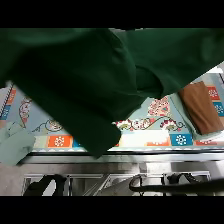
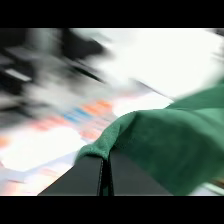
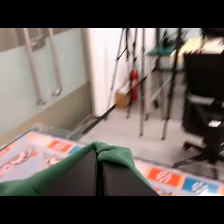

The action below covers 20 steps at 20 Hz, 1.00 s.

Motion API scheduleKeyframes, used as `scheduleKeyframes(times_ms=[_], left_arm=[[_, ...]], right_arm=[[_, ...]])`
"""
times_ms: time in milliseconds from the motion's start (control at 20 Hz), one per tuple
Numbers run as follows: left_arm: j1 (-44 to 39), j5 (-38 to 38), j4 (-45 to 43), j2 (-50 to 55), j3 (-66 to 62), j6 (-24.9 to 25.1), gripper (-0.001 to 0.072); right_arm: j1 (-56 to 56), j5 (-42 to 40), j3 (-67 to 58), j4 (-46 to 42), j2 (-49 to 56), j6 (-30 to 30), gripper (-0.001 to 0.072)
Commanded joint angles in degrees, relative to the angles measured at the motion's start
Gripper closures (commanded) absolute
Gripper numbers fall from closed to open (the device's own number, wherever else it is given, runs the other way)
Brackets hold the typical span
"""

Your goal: Fold the shirts.

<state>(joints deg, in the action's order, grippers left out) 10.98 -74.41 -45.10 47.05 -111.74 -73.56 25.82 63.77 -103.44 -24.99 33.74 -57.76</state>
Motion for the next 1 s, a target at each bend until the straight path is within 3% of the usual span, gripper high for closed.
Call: scheduleKeyframes(times_ms=[0, 200, 400, 550, 750, 850, 950], left_arm=[[10.60, -2.69, -2.21, -2.54, 1.22, -0.15, 0.0698], [10.12, -2.58, 13.49, 1.40, 23.91, 7.32, 0.0698], [-2.08, 9.07, 14.05, 15.13, 38.32, 16.39, 0.0697], [-10.01, 21.81, 13.14, 30.23, 38.80, 18.67, 0.0697], [-12.39, 16.63, 13.29, 50.88, 24.00, 16.50, 0.0670], [-11.26, 10.27, 13.20, 57.11, 15.76, 12.68, 0.0012], [-8.79, 2.51, 13.16, 59.78, 9.35, 9.16, 0.0058]], right_arm=[[0.74, 1.05, -2.78, -1.09, 2.03, 0.35, 0.0687], [-0.81, 10.16, 2.19, 13.81, 14.99, 2.69, 0.0687], [-14.69, 9.01, 11.80, 10.56, 30.62, 6.40, 0.0687], [-19.93, 3.50, 14.27, 1.77, 42.21, 6.03, 0.0687], [-19.47, -2.58, 14.27, -1.64, 51.93, 3.30, 0.0688], [-18.99, -2.69, 14.27, -1.68, 53.37, 3.30, 0.0687], [-18.40, -2.69, 14.23, -1.88, 53.35, 3.32, 0.0688]])
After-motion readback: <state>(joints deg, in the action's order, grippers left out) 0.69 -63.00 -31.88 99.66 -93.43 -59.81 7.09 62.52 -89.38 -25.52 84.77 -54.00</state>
